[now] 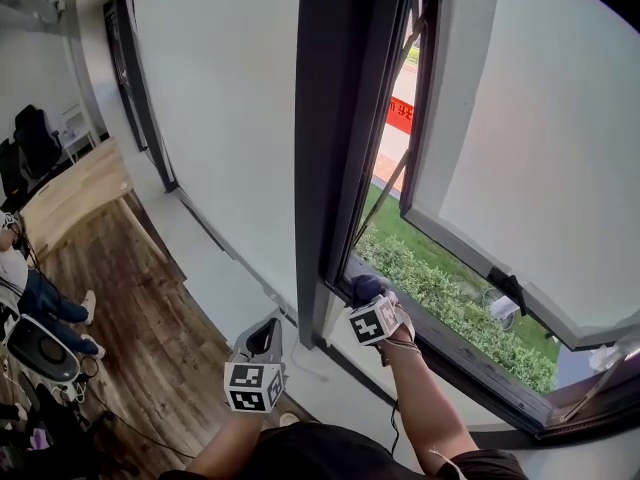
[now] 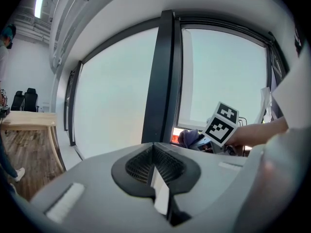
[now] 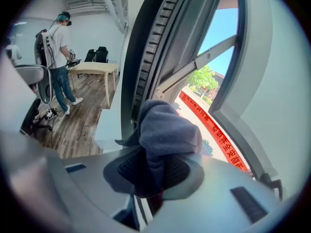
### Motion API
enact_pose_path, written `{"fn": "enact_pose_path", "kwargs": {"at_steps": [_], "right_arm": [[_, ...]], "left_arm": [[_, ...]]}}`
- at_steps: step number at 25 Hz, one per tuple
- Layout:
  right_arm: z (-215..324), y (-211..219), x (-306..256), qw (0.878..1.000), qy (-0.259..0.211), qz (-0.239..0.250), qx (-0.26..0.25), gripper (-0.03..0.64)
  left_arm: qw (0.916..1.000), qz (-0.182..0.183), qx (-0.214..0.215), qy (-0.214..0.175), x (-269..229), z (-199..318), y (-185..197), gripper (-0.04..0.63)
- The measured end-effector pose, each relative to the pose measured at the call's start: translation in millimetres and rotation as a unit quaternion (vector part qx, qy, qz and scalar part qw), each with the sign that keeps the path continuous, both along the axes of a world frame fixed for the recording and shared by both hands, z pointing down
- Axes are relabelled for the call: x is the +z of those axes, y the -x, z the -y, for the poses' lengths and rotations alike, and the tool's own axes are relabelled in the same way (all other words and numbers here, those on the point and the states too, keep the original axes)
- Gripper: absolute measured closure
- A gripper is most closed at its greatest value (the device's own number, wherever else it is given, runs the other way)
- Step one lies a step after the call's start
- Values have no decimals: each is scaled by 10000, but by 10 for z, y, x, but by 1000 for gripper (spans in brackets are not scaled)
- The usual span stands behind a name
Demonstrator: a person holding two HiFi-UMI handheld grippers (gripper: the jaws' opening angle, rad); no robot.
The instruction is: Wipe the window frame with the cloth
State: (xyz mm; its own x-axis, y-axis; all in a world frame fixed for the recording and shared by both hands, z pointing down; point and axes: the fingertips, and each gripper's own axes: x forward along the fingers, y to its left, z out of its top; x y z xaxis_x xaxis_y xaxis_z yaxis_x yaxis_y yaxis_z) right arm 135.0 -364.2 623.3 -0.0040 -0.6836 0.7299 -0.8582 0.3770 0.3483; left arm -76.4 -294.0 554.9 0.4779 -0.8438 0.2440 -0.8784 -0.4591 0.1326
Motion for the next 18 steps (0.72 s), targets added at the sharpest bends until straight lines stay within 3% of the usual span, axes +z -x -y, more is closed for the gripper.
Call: {"fn": "enact_pose_path", "kwargs": {"at_steps": [5,9,12,18], "right_arm": [[-153,-70,8,9970,-138,635,410,534],[-336,-42,-244,9856,-815,1334,638,535],[-454,52,-640,9678,-1586,1890,497,535],[-757,-138,-1215,9160,-3000,2608,534,535]], "left_arm": [[9997,-35,223,-102,-99,-34,-210,589],[9988,-64,439,-218,-213,-44,-376,589],[9979,-75,590,-268,-261,-71,-498,589],[9954,71,845,-448,-311,-87,-739,589]]}}
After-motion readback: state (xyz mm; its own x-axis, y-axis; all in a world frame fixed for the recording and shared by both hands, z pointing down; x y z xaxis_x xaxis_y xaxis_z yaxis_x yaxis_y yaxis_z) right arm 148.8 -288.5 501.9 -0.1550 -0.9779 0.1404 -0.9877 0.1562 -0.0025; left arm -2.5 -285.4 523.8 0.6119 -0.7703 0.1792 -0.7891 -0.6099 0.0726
